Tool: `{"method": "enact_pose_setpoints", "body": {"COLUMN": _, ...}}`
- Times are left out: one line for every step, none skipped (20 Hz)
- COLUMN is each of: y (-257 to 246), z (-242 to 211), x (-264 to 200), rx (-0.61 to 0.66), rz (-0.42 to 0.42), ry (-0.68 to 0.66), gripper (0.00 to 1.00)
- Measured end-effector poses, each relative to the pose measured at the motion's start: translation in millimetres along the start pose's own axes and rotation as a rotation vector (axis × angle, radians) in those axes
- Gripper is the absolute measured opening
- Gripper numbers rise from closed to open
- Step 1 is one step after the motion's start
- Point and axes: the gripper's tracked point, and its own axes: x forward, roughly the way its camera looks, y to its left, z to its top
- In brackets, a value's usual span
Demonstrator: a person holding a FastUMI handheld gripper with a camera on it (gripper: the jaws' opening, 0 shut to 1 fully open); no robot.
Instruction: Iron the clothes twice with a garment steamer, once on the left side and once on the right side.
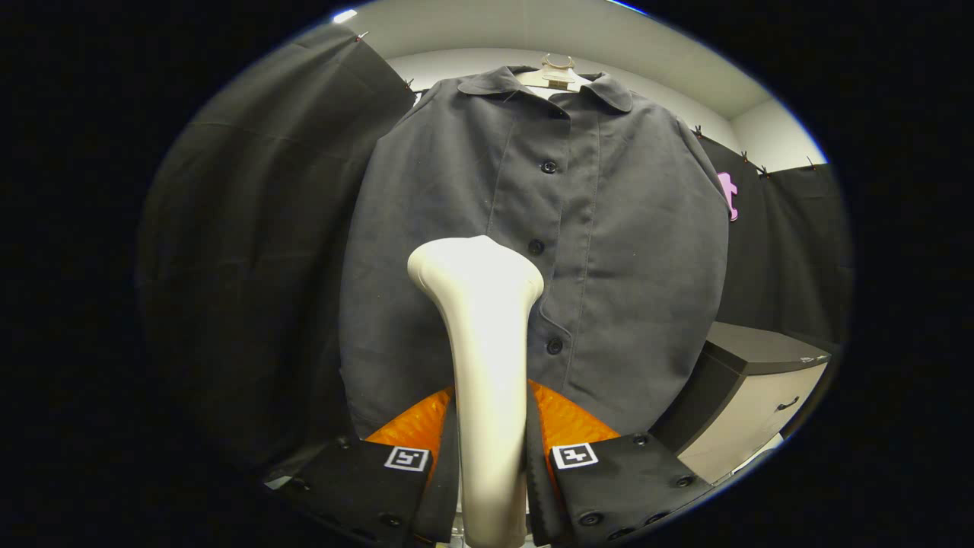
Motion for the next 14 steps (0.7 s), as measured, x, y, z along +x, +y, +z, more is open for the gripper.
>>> {"method": "enact_pose_setpoints", "body": {"y": 0, "z": 2, "x": -2, "rx": 0.005, "rz": 0.003, "ry": -0.002, "gripper": 0.45}}
{"method": "enact_pose_setpoints", "body": {"y": 1, "z": 5, "x": -4, "rx": 0.013, "rz": 0.007, "ry": -0.006, "gripper": 0.45}}
{"method": "enact_pose_setpoints", "body": {"y": 0, "z": 8, "x": -6, "rx": 0.018, "rz": 0.01, "ry": -0.011, "gripper": 0.45}}
{"method": "enact_pose_setpoints", "body": {"y": 0, "z": 12, "x": -9, "rx": 0.022, "rz": 0.013, "ry": -0.019, "gripper": 0.45}}
{"method": "enact_pose_setpoints", "body": {"y": -2, "z": 19, "x": -12, "rx": 0.025, "rz": 0.014, "ry": -0.03, "gripper": 0.45}}
{"method": "enact_pose_setpoints", "body": {"y": -4, "z": 27, "x": -16, "rx": 0.027, "rz": 0.014, "ry": -0.043, "gripper": 0.45}}
{"method": "enact_pose_setpoints", "body": {"y": -7, "z": 34, "x": -22, "rx": 0.031, "rz": 0.014, "ry": -0.057, "gripper": 0.45}}
{"method": "enact_pose_setpoints", "body": {"y": -10, "z": 43, "x": -28, "rx": 0.037, "rz": 0.014, "ry": -0.071, "gripper": 0.45}}
{"method": "enact_pose_setpoints", "body": {"y": -15, "z": 52, "x": -34, "rx": 0.046, "rz": 0.014, "ry": -0.087, "gripper": 0.45}}
{"method": "enact_pose_setpoints", "body": {"y": -20, "z": 62, "x": -39, "rx": 0.054, "rz": 0.012, "ry": -0.099, "gripper": 0.45}}
{"method": "enact_pose_setpoints", "body": {"y": -26, "z": 70, "x": -45, "rx": 0.059, "rz": 0.011, "ry": -0.112, "gripper": 0.45}}
{"method": "enact_pose_setpoints", "body": {"y": -33, "z": 78, "x": -52, "rx": 0.061, "rz": 0.008, "ry": -0.128, "gripper": 0.45}}
{"method": "enact_pose_setpoints", "body": {"y": -43, "z": 85, "x": -59, "rx": 0.06, "rz": 0.002, "ry": -0.143, "gripper": 0.45}}
{"method": "enact_pose_setpoints", "body": {"y": -52, "z": 92, "x": -64, "rx": 0.059, "rz": -0.006, "ry": -0.156, "gripper": 0.45}}
